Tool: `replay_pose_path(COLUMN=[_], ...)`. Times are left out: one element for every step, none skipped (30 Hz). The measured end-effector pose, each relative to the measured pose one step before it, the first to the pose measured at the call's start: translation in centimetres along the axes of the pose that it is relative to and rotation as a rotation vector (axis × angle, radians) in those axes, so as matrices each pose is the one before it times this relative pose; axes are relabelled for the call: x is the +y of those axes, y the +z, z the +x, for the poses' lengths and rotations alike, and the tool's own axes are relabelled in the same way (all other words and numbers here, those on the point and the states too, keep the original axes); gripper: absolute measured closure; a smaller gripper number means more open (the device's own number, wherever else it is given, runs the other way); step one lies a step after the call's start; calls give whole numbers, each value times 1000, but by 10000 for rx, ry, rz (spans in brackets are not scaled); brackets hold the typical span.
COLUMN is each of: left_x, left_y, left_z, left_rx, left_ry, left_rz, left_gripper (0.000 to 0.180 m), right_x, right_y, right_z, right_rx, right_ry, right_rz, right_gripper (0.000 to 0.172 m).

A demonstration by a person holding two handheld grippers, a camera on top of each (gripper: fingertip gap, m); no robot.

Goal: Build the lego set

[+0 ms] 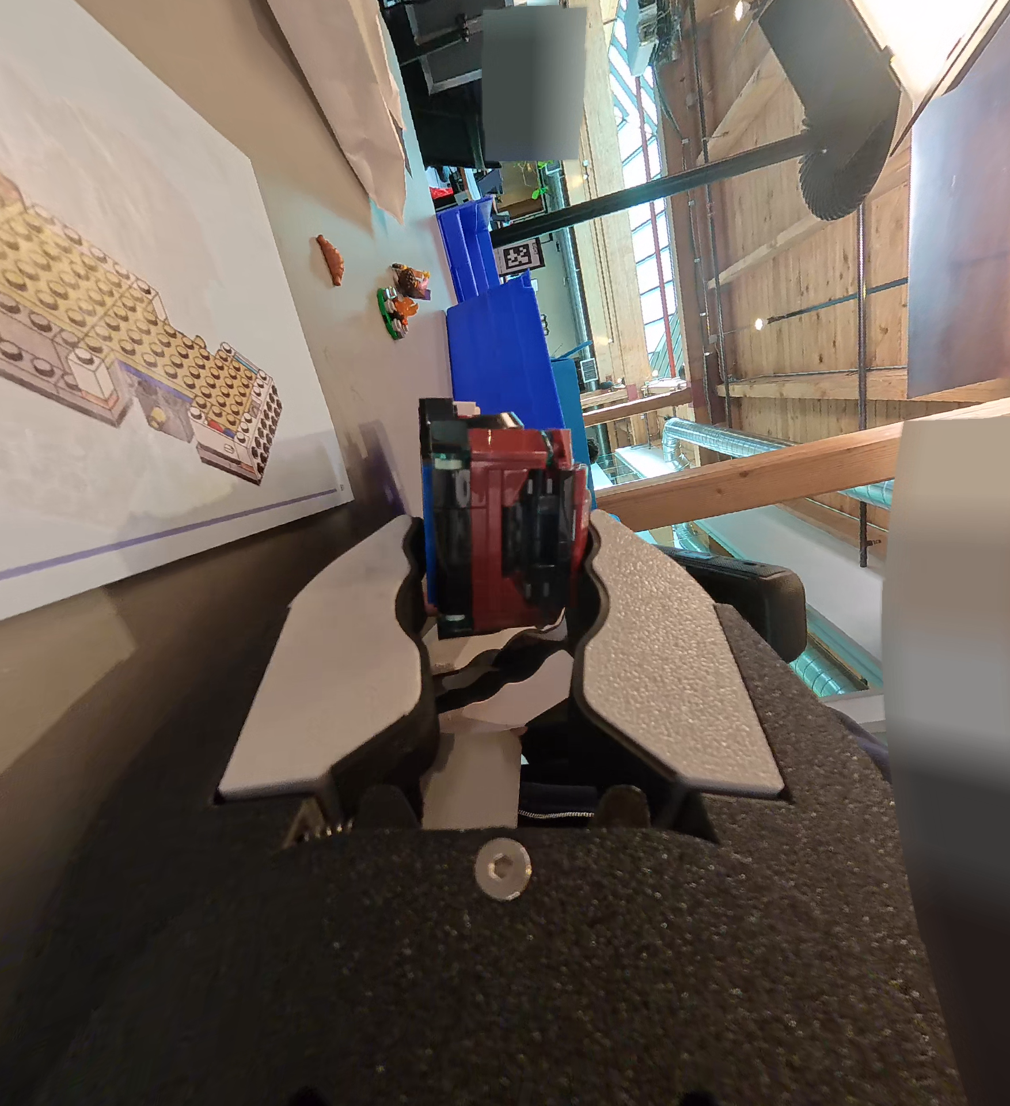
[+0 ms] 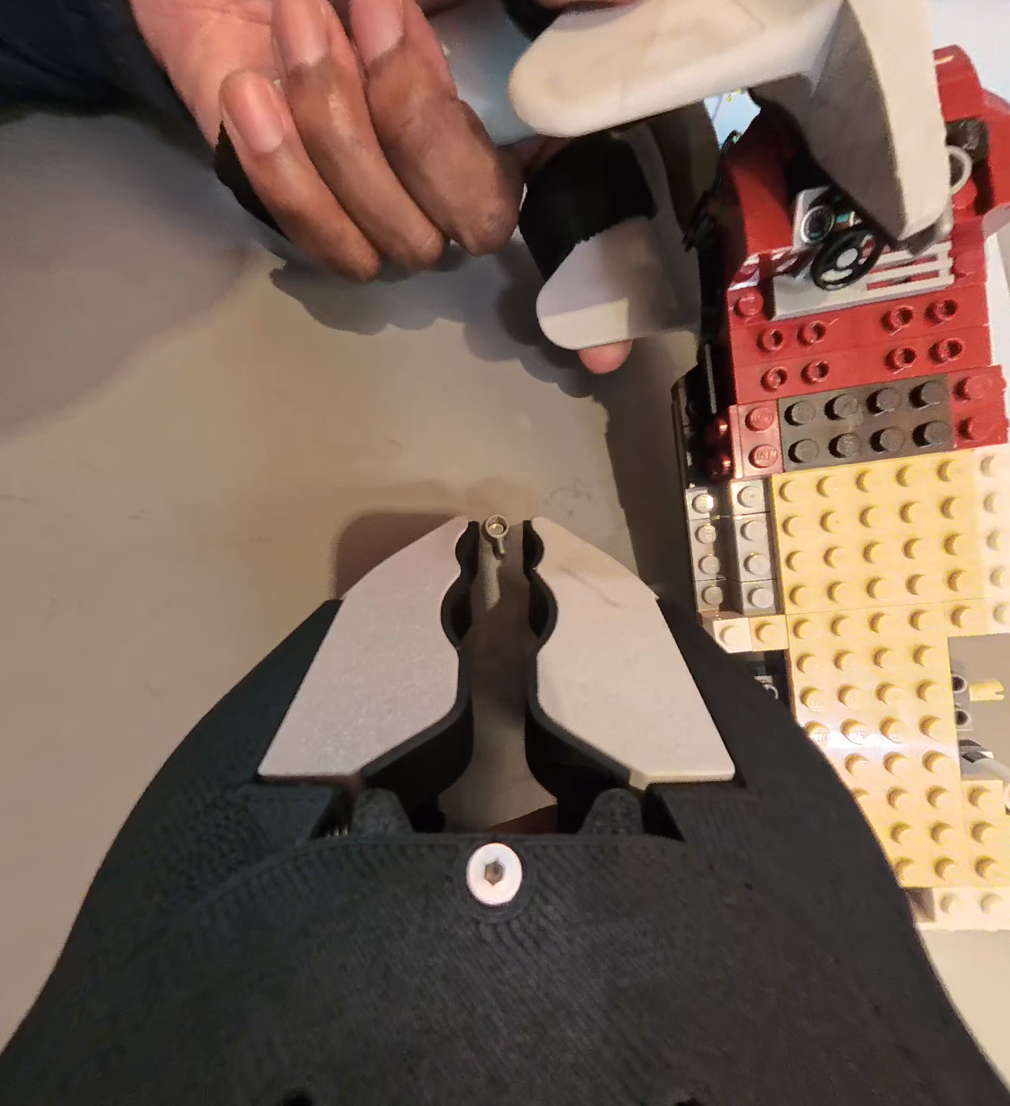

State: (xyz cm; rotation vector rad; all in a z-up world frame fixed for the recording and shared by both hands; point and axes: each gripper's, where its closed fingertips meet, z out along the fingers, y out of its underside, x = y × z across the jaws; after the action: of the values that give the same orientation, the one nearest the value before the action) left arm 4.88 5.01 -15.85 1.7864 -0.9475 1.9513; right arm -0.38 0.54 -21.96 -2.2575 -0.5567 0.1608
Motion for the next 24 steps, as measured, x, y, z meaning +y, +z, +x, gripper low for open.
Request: replay_pose_path(left_x=[-5,7,-1,1,18,12,6,11,9,14,18,2,3,3,7,3,8,2,4,14,9,0,11,13], left_y=[-2,-11,-2,-3,8,-10,13,5,11,8,2,4,-2,-2,-2,-1,5,-3,-2,-3,4,4,4,5], left_z=[38,28,10,-15,-12,-8,-1,8,-16,-20,-18,-25,-11,-4,-13,-6,8,7,-6,9,13,1,0,-11], left_rx=[10,8,-2,-17,-17,-5,5,5,-3,-6,-7,-8,-5,-2,-2,-3,1,0,-2,0,5,4,0,-3], left_ry=[5,6,9,17,18,4,-4,0,4,4,1,4,6,3,1,4,7,4,4,6,6,4,2,0], left_rz=[-2,-4,-3,-4,-7,-4,-2,-3,-5,-8,-6,-5,-2,-2,-3,-2,-2,-4,-3,-2,-3,-5,-3,-3], left_gripper=[131,131,131,131,131,131,131,131,131,131,131,131,131,131,131,131,131,131,131,131,131,131,131,131], right_x=[-4,3,11,13,22,15,14,24,2,14,-2,-10,-6,-5,8,-2,-5,5,4,-1,-4,-3,14,13], right_y=[7,7,24,13,35,24,25,33,19,23,6,10,4,6,9,-12,4,-1,0,3,-11,3,8,10], right_z=[-12,-34,-19,-11,-31,-8,-14,-5,11,5,7,4,-9,8,3,11,13,29,6,-9,-13,-22,-15,-5], right_rx=[-47,-49,-20,-8,-16,3,1,1,18,8,7,4,-1,4,-5,-2,1,-7,-14,-29,-38,-40,-36,-23], right_ry=[24,2,-11,-12,-18,-21,-17,-12,-9,-6,-4,-5,-2,2,5,7,16,23,28,21,18,20,25,20], right_rz=[5,-11,-9,-18,-24,-20,-19,-23,-13,-14,-6,1,2,-1,-2,2,5,0,-2,2,6,3,-8,-11], right_gripper=[159,159,160,160,160,161,161,162,162,162,163,163,163,163,163,163,163,163,163,163,163,163,163,163])
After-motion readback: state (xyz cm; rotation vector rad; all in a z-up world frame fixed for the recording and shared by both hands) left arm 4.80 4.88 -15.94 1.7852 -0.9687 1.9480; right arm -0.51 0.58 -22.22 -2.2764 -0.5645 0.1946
